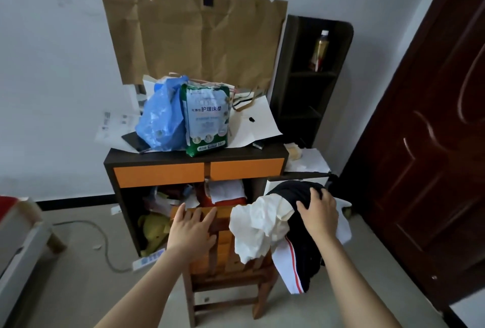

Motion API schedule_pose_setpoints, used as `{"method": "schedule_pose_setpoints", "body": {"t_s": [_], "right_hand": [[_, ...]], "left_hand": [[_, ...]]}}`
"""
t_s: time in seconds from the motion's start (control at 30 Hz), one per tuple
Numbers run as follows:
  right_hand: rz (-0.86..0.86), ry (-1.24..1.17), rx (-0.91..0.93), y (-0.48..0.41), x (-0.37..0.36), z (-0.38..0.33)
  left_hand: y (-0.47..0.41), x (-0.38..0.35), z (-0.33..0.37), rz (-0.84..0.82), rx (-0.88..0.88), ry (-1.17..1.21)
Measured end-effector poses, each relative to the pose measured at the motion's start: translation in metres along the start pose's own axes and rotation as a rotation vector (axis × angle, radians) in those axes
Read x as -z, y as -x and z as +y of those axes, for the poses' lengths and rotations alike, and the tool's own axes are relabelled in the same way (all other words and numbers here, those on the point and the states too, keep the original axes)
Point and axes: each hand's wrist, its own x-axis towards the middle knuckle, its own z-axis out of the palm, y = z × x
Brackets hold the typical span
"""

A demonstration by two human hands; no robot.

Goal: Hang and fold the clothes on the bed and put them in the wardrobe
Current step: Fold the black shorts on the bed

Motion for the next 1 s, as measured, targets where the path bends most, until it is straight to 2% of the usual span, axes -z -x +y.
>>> {"method": "schedule_pose_setpoints", "body": {"t_s": [0.07,0.2,0.37,0.6,0.77,0.87,1.0], "right_hand": [[-0.05,0.043,0.01,-0.005,0.001,0.006],[-0.032,0.108,0.072,-0.014,0.005,0.009],[-0.037,-0.128,0.053,-0.035,0.033,0.016],[0.253,-0.169,0.129,-0.059,0.101,-0.001],[0.416,-0.289,0.258,-0.077,0.146,-0.035],[0.428,-0.326,0.395,-0.08,0.159,-0.063],[0.406,-0.444,0.569,-0.08,0.166,-0.104]], "left_hand": [[0.001,0.0,0.0,0.008,0.0,0.002],[0.0,-0.001,0.0,0.002,-0.002,0.003],[-0.002,-0.005,-0.002,0.01,0.006,0.022],[-0.004,-0.006,-0.001,0.032,0.028,0.087],[-0.011,-0.001,0.002,0.018,0.065,0.164],[-0.014,0.011,0.006,0.05,0.097,0.31],[-0.019,0.049,0.002,0.198,0.112,0.62]]}}
